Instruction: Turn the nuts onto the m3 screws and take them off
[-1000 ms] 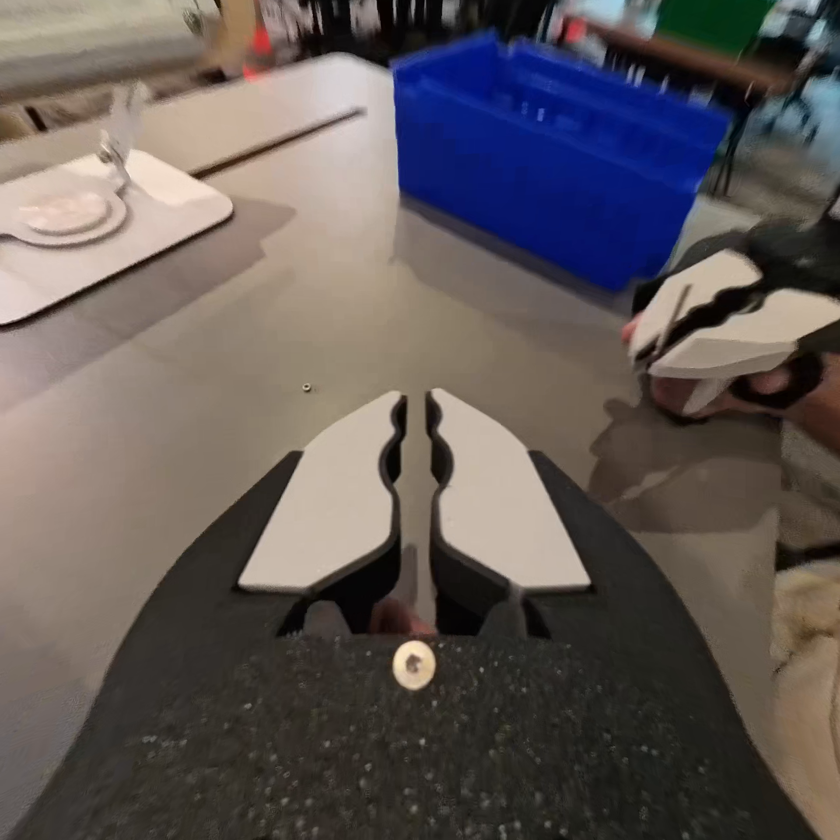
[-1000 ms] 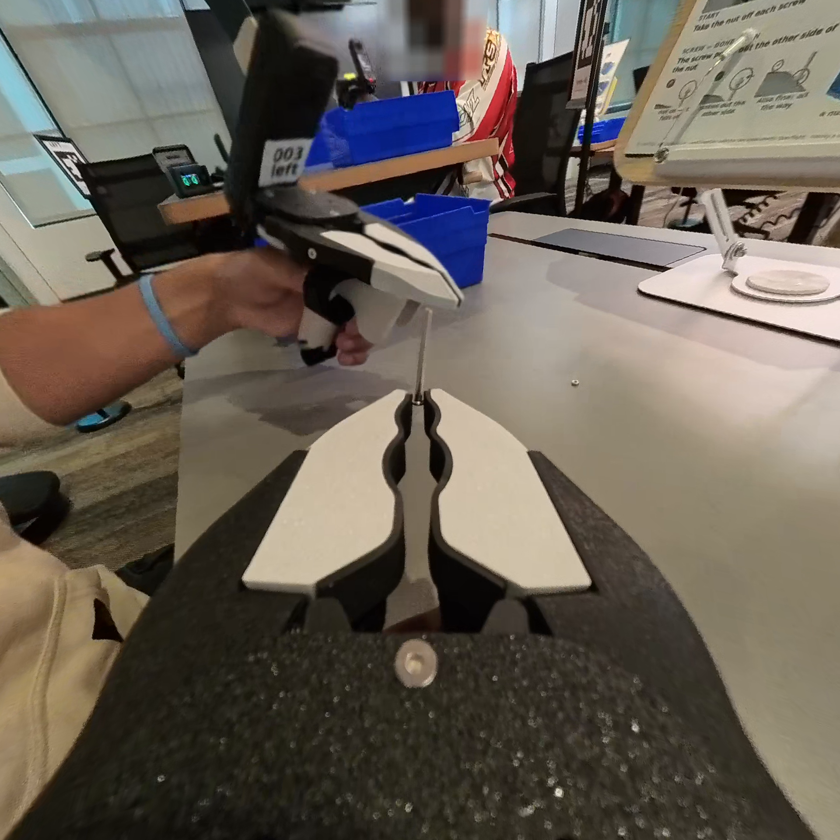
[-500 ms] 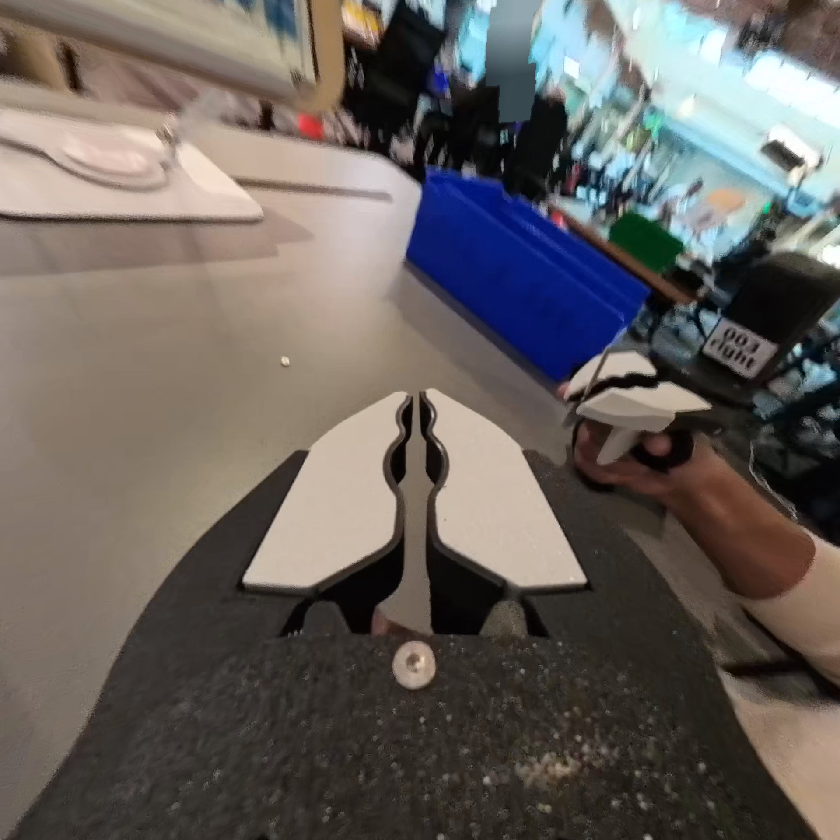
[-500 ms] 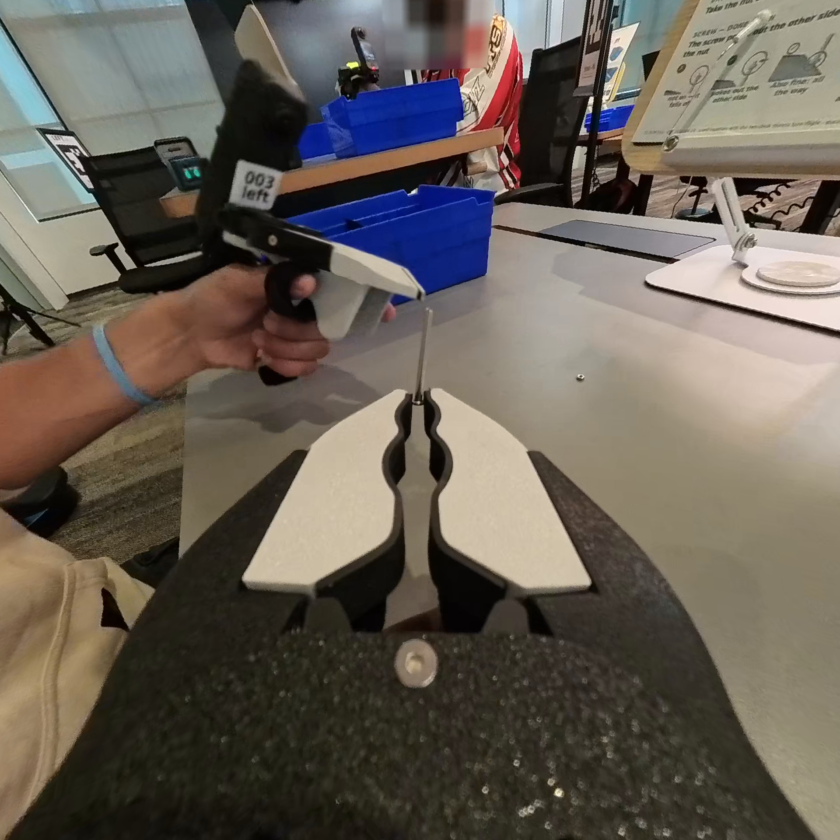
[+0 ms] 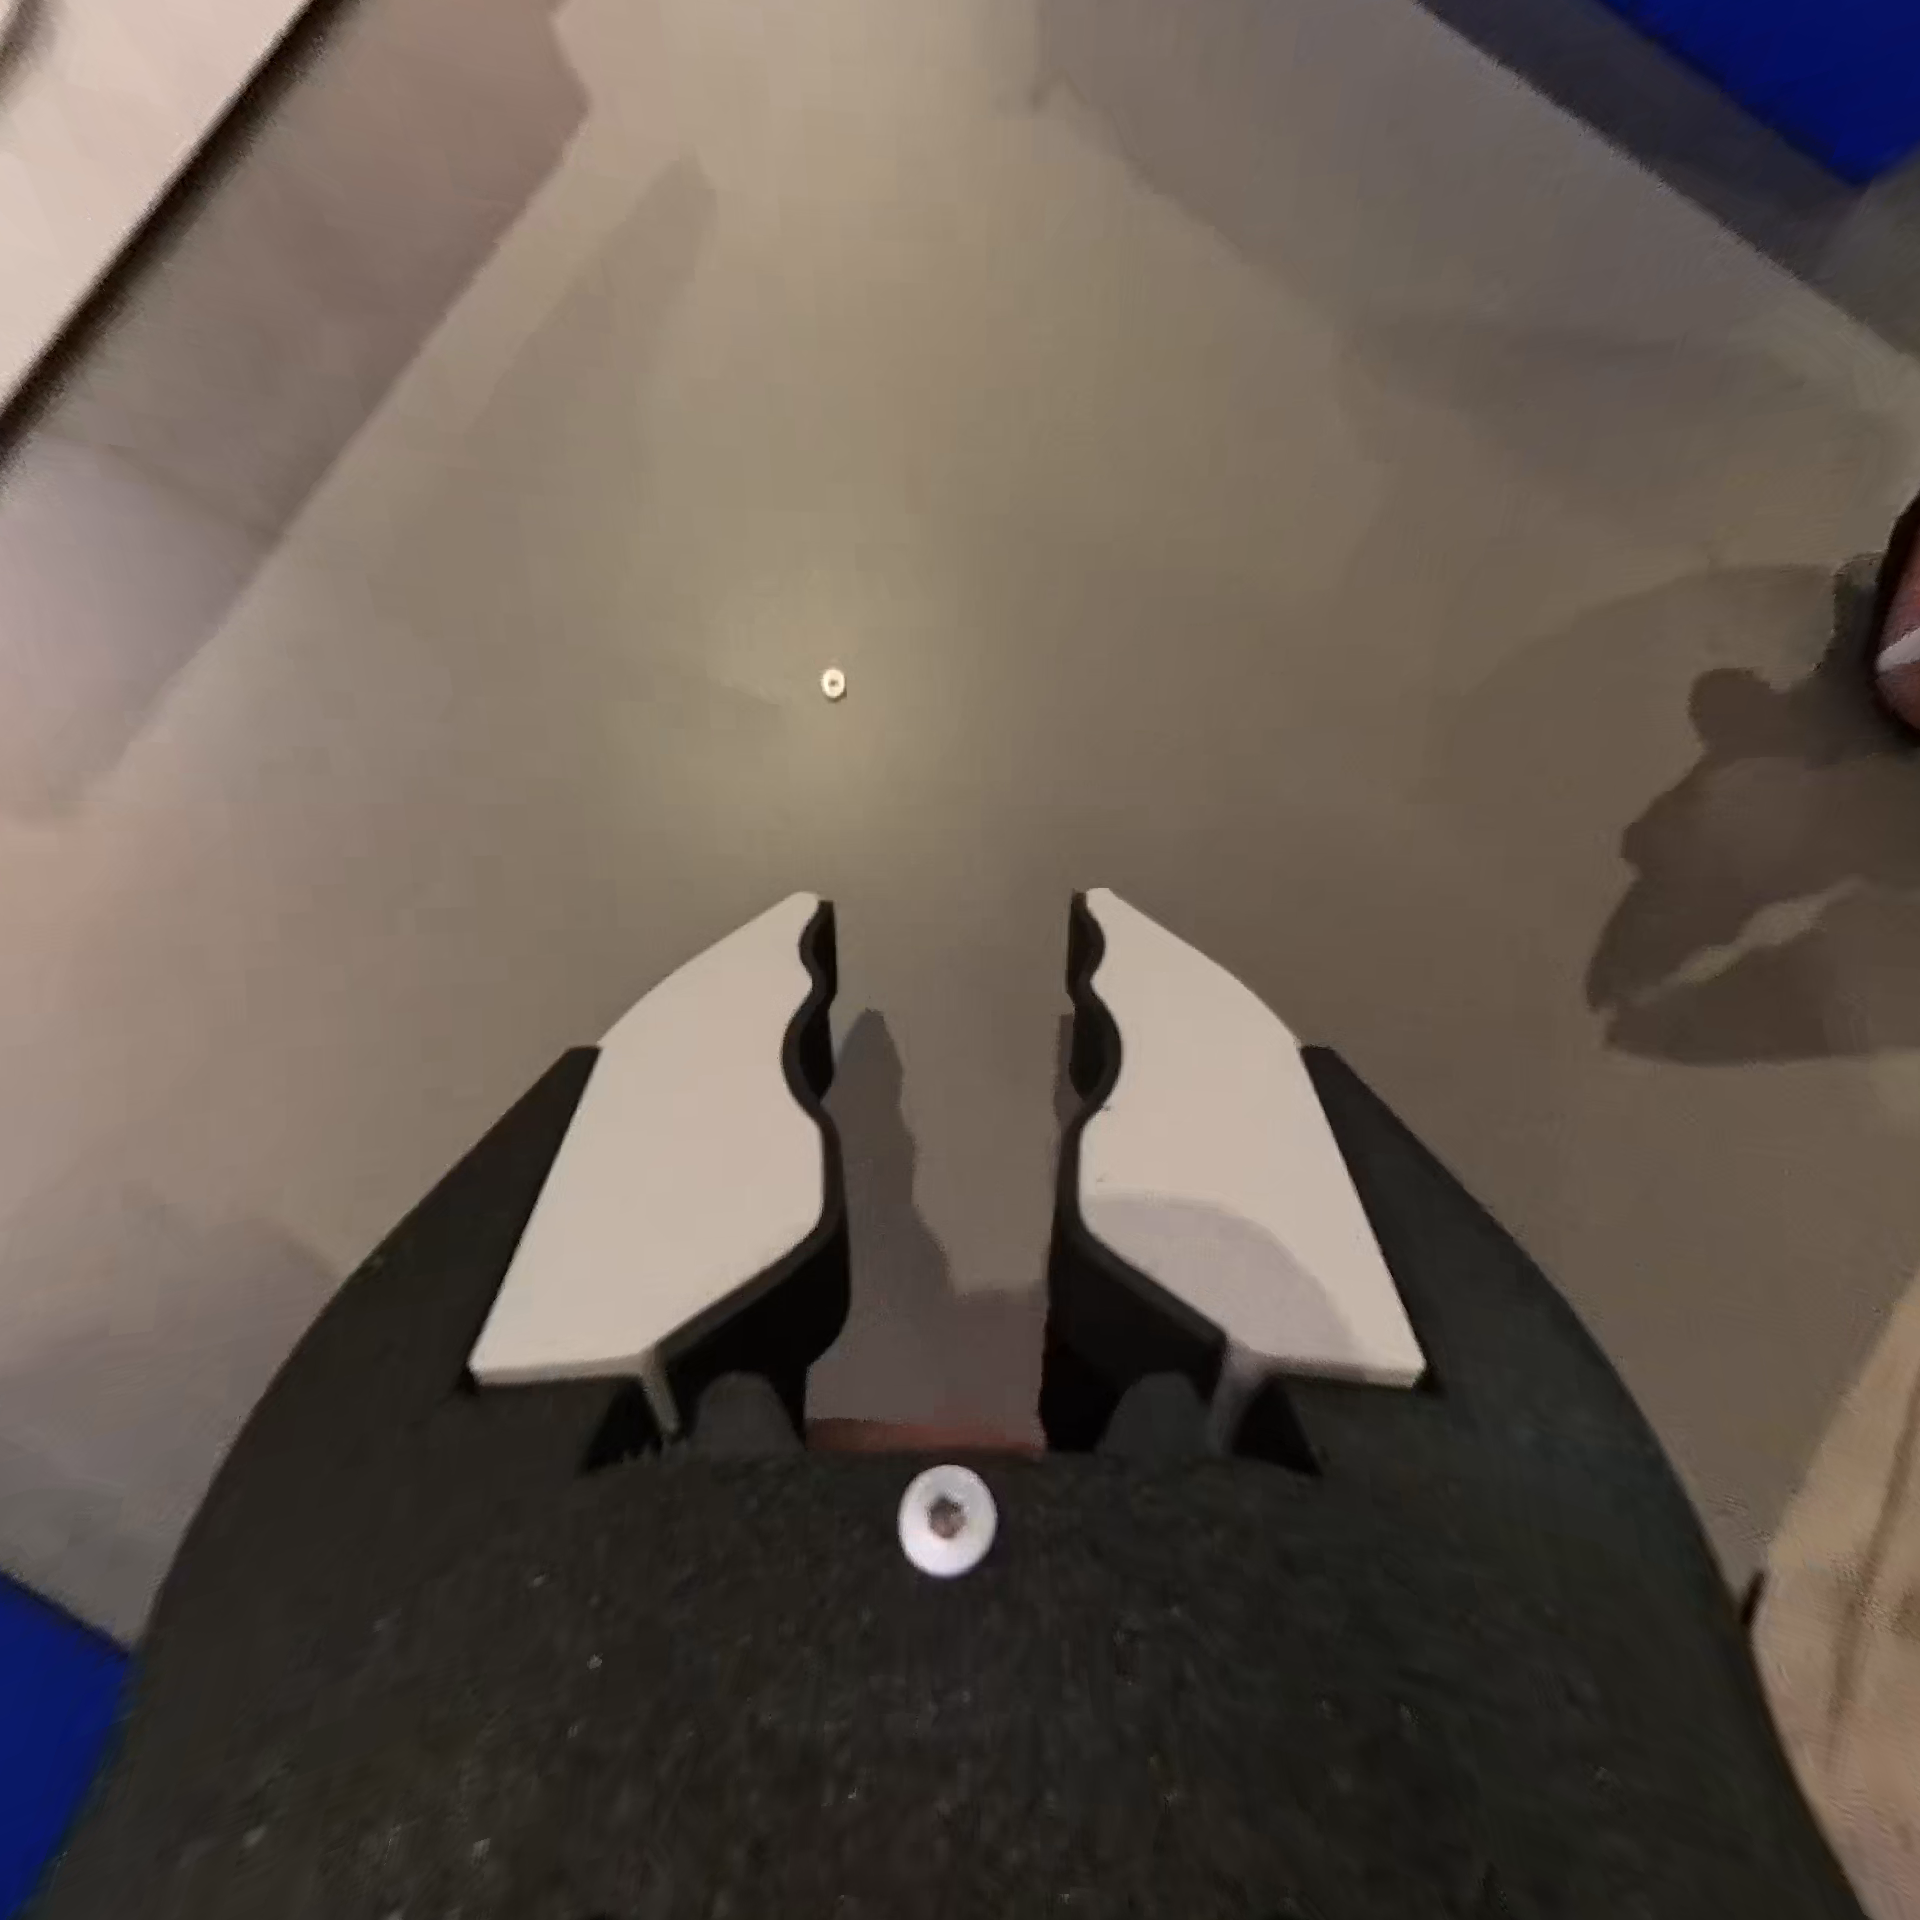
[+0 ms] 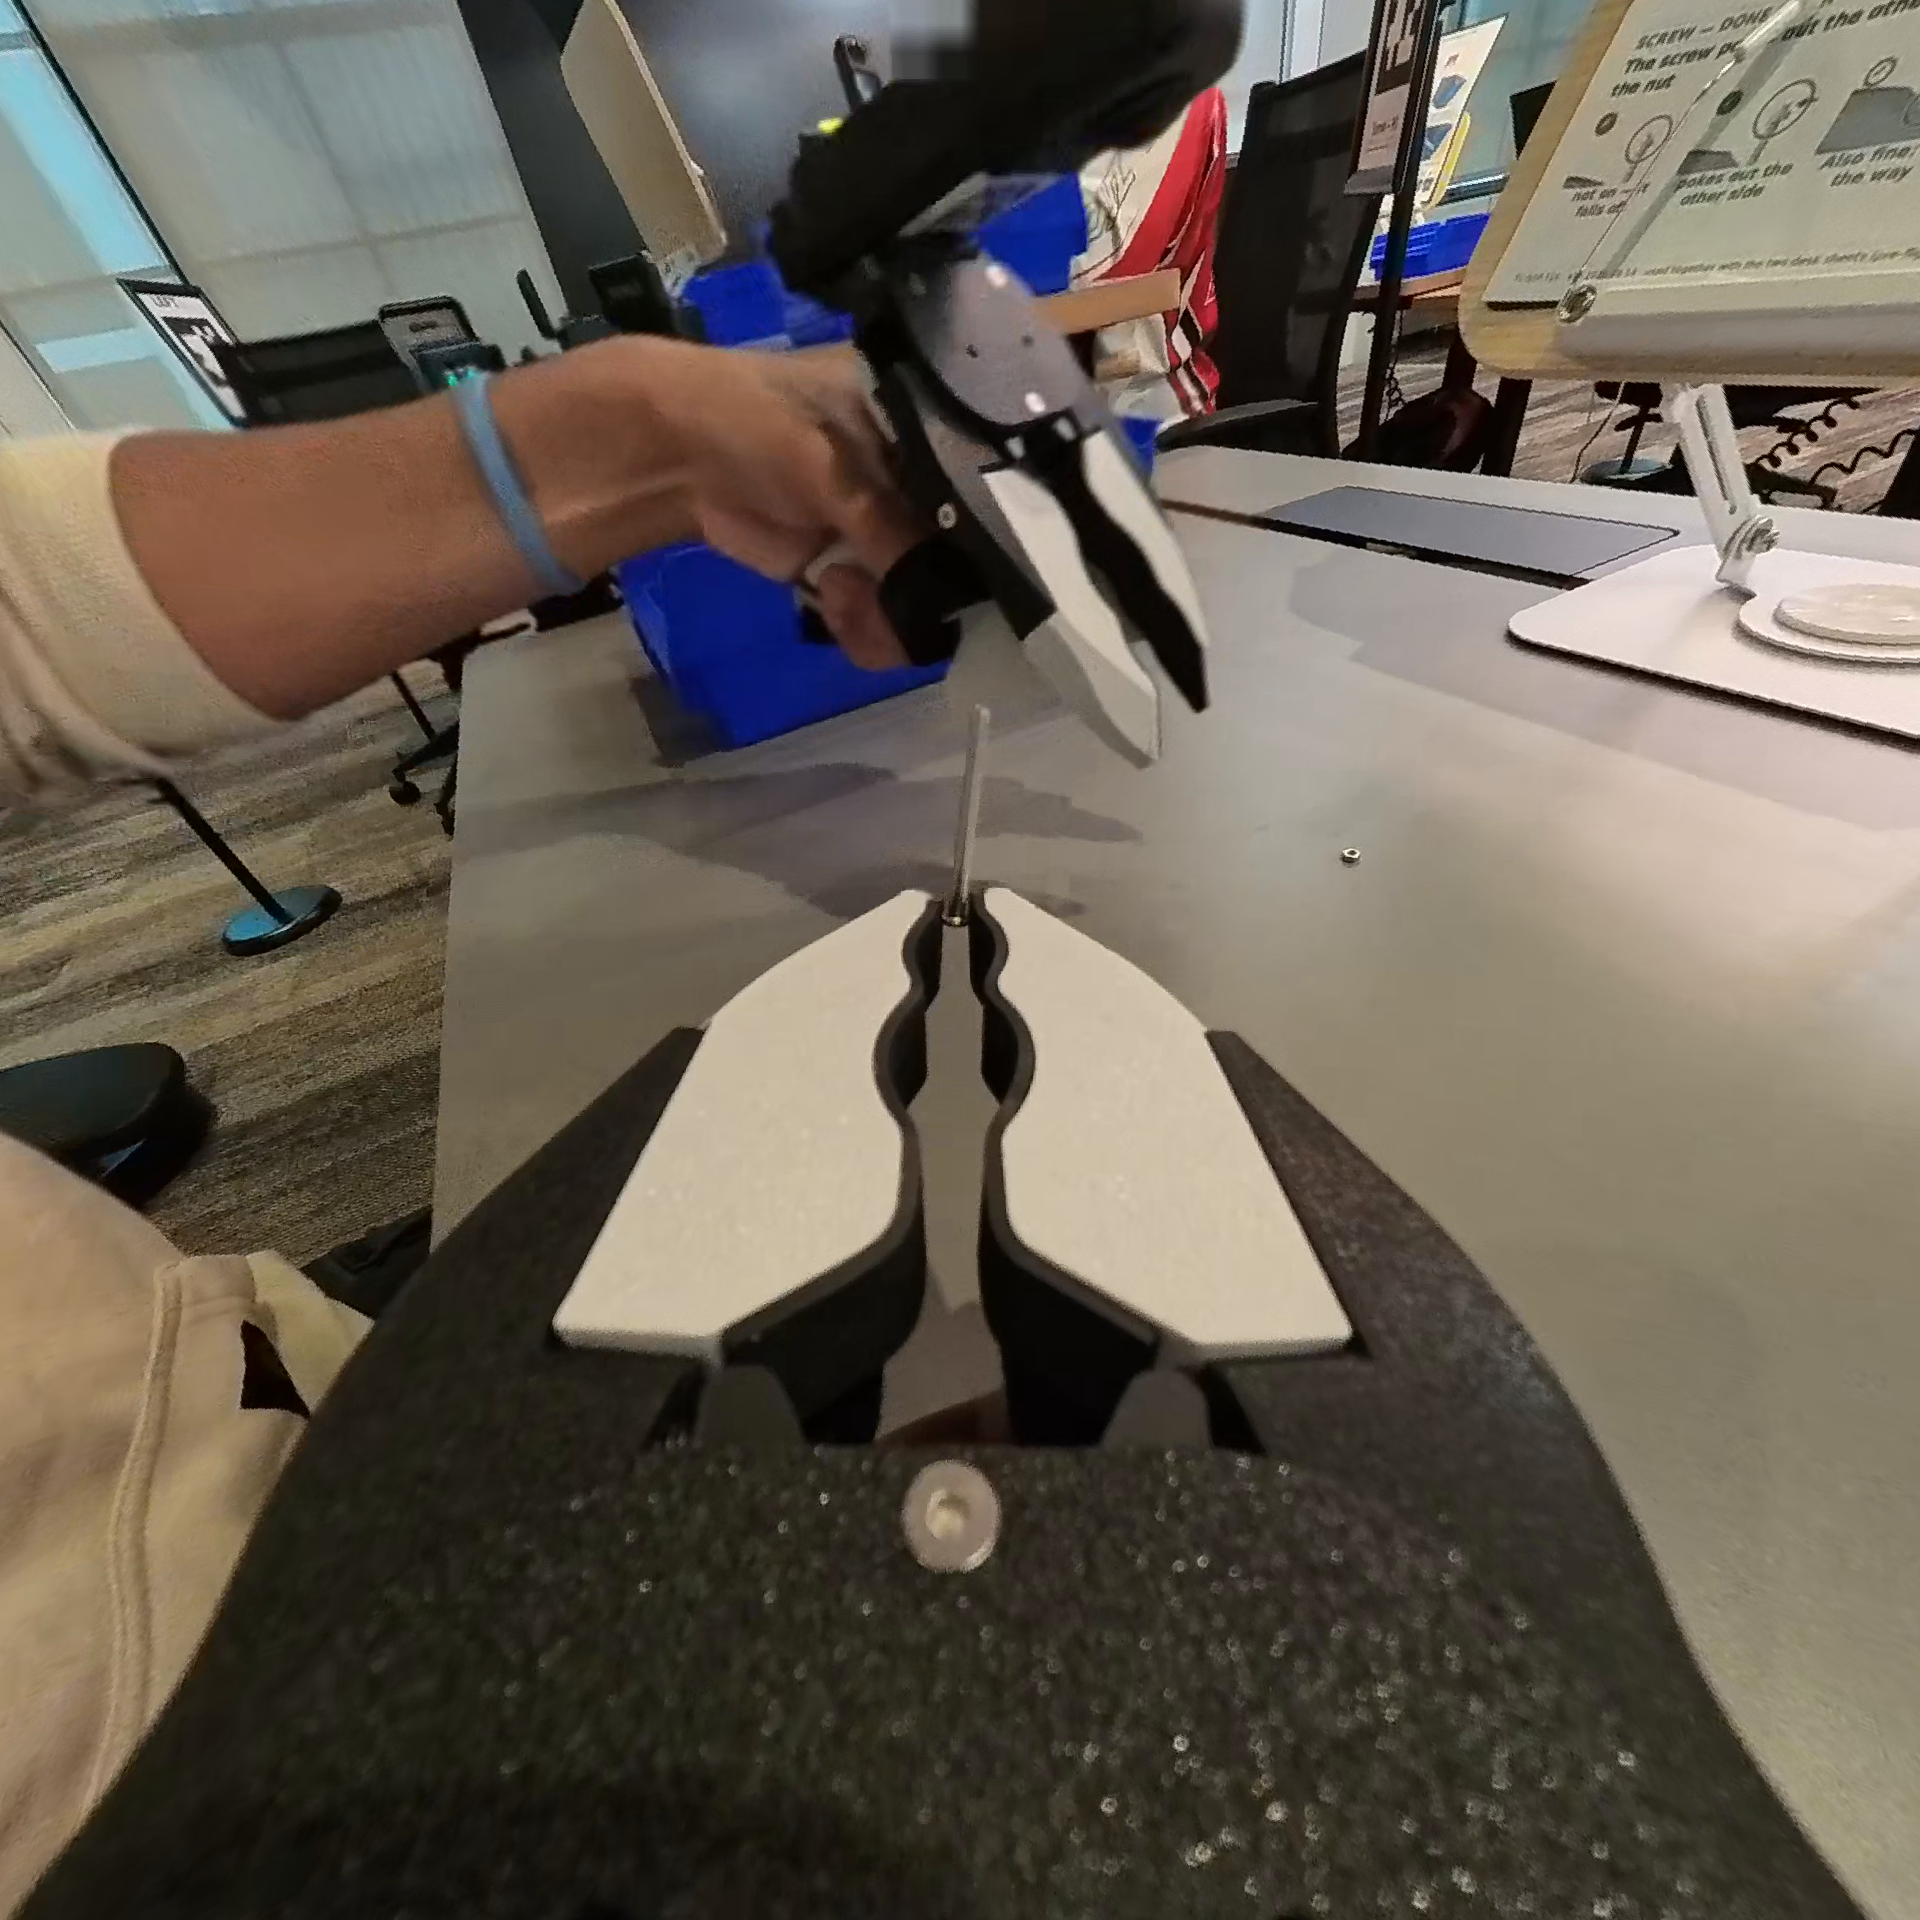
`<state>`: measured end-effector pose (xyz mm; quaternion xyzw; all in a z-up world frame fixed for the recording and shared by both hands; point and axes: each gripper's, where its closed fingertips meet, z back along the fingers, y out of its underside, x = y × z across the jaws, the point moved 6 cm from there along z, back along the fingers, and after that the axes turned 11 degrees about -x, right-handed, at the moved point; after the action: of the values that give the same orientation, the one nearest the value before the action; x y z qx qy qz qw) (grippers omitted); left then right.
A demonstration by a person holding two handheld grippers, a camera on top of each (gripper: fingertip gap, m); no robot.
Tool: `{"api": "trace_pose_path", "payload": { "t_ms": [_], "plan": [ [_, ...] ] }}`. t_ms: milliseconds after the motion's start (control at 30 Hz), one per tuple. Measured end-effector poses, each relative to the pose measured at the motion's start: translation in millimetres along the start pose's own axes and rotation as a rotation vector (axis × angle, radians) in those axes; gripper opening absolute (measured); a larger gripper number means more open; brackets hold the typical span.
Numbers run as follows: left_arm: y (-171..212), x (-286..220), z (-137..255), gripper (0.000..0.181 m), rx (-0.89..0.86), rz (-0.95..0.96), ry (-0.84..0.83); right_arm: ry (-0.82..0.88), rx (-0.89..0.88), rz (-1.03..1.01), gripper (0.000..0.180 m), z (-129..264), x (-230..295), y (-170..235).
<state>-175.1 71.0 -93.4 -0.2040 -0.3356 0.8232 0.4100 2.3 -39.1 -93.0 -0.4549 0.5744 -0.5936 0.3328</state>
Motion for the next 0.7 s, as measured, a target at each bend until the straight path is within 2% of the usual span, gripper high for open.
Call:
{"api": "trace_pose_path", "payload": {
  "t_ms": [33,100,233,433,700],
  "plan": [
    [-5.9,-0.3,-3.3,0.043,0.003,-0.044,0.051,0.000,0.000,0.001,0.005,0.1,0.1,0.0],
    [-15.5,2.3,-11.4,0.044,0.027,-0.111,0.115,-0.002,0.003,0.001,0.005,0.1,0.5,0.3],
    [-21.0,17.6,-33.1,0.045,0.165,-0.212,0.095,-0.005,0.006,0.003,0.005,-0.1,0.9,0.5],
    [-24.6,22.8,-54.3,0.045,0.245,-0.201,0.132,-0.011,-0.006,-0.021,0.004,1.2,-0.9,-0.2],
    [-37.7,13.4,-56.8,0.034,0.177,-0.256,0.233,-0.013,-0.005,-0.023,0.005,1.1,-0.8,-0.1]
  ]
}}
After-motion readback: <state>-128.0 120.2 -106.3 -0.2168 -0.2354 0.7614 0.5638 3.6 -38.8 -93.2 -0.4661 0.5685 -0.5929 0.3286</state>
